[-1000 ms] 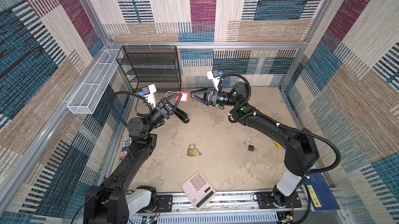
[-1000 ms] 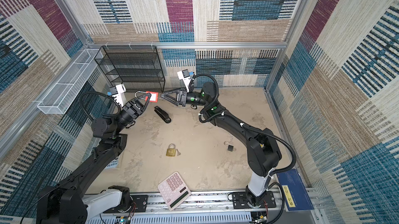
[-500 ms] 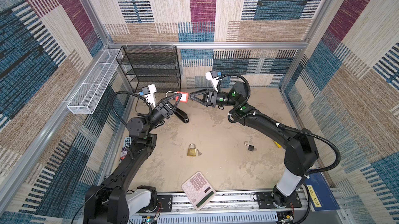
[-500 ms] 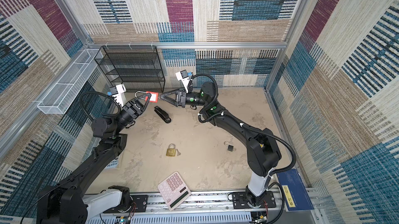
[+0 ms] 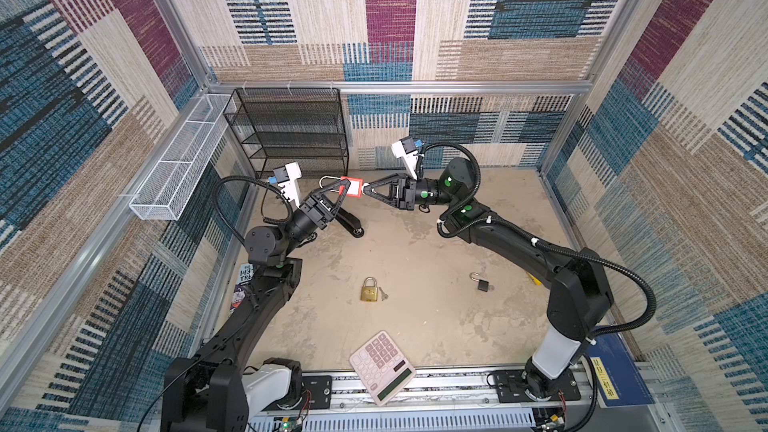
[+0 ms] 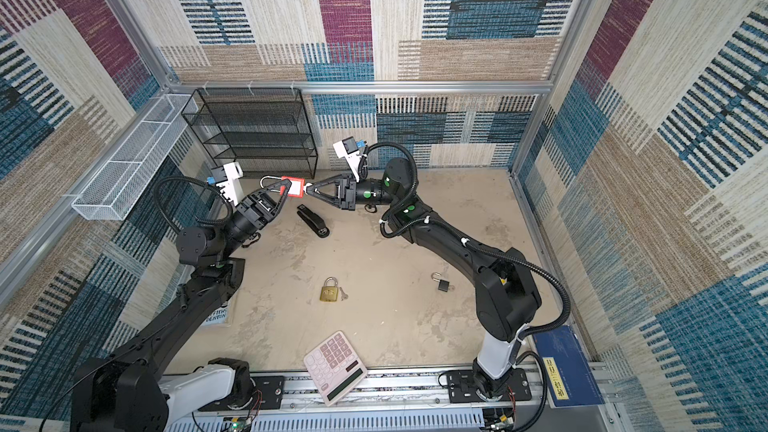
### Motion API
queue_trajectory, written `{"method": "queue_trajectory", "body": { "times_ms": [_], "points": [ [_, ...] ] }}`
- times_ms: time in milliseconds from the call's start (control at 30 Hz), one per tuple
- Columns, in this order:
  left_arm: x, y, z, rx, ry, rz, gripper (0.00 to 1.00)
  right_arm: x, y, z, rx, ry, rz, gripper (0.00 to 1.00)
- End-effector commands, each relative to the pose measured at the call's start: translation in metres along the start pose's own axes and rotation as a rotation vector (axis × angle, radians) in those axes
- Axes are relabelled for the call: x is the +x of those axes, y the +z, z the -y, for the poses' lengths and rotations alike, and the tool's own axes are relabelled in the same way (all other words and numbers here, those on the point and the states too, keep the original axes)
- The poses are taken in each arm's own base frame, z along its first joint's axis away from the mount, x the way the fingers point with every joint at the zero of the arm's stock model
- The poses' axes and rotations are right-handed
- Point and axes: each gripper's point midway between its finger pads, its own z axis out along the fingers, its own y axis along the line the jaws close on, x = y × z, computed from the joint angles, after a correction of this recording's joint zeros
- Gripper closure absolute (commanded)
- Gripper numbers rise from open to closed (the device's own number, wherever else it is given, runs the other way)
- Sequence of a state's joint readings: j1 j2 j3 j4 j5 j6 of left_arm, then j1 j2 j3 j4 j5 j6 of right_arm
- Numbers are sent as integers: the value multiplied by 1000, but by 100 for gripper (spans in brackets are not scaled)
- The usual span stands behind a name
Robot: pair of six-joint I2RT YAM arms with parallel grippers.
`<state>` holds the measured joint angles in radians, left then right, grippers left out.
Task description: Lock with the key
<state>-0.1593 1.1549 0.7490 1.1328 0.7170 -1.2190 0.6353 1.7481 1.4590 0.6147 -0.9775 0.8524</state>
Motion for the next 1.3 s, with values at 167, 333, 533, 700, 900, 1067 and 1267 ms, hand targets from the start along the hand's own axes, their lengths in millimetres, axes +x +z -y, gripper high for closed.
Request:
{"method": "queue_trajectory", "body": {
  "times_ms": [167,333,533,700,900,1067,1267],
  "points": [
    [-6,-1,12,32,28,24,100,-1,-1,-9,-26,-37,2,100],
    [-12,-3,6,14,11,69,100,-5,-10,-17,-8,-106,65,100],
    [-17,-4,8,19,17,87,100,-7,-13,-13,17,-90,71,100],
    [-21,-6,10,23,24,98,100,-8,-17,-6,34,-51,71,100],
    [-22,-7,7,12,25,86,100,-5,-27,-3,58,-39,70,100],
    [-20,-3,5,3,20,50,100,-8,-44,-2,86,-38,93,100],
    [12,0,-23,-130,8,-131,100,-16,-80,13,204,-61,128,100]
  ]
}}
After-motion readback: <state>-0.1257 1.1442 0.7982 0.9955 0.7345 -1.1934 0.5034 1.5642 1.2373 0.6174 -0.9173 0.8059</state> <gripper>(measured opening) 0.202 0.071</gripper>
